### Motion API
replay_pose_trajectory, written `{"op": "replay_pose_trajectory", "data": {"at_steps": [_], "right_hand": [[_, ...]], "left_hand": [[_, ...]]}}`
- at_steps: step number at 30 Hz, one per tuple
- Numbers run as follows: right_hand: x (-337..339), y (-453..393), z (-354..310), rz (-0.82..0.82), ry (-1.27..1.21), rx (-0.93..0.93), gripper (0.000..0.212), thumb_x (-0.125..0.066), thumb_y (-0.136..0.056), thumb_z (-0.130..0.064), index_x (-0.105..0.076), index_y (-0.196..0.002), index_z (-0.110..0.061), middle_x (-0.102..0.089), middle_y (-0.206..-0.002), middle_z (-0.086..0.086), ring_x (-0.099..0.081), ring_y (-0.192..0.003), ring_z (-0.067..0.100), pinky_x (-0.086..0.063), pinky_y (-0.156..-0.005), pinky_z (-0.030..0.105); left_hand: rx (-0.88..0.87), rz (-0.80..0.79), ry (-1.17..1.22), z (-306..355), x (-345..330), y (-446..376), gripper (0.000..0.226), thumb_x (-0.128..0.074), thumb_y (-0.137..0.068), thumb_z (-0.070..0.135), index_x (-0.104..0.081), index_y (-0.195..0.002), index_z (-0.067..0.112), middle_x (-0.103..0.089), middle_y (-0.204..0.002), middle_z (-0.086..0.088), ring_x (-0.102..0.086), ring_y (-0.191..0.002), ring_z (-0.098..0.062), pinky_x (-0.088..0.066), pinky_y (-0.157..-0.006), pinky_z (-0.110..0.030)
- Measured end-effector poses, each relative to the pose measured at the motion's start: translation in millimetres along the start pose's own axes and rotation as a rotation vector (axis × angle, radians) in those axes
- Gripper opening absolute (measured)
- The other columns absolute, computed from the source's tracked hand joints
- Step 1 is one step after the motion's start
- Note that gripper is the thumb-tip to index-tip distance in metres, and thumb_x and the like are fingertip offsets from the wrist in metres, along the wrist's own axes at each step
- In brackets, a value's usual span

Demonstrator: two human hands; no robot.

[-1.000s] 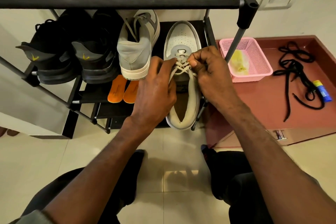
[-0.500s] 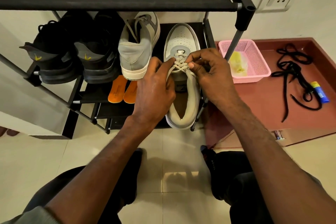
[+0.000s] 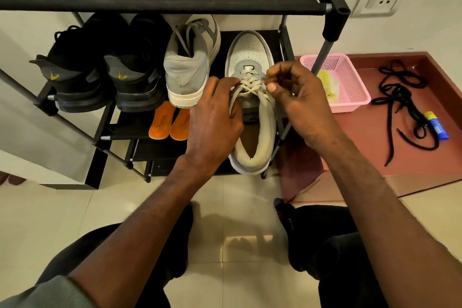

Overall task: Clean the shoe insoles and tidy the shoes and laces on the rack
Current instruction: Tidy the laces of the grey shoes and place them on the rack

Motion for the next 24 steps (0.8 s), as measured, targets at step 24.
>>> {"op": "replay_pose_trajectory", "data": {"at_steps": [24], "right_hand": [[-1, 9, 1, -0.208, 0.001, -0.042, 0.054, -0.083, -0.086, -0.030, -0.060, -0.134, -0.021, -0.064, -0.130, -0.007, -0.061, -0.125, 0.008, -0.055, -0.101, 0.030]], "left_hand": [[-0.028, 0.016, 0.025, 3, 2, -2, 0.021, -0.064, -0.095, 0.015, -0.057, -0.114, 0.010, -0.059, -0.106, -0.002, -0.058, -0.085, -0.014, -0.054, -0.066, -0.036]]}}
Point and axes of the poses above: each hand's wrist, its own y-axis away from the middle knuckle, its own x-axis out of the back of the hand, z = x × y, the point moved 5 cm from there along -y, towards the middle knuckle
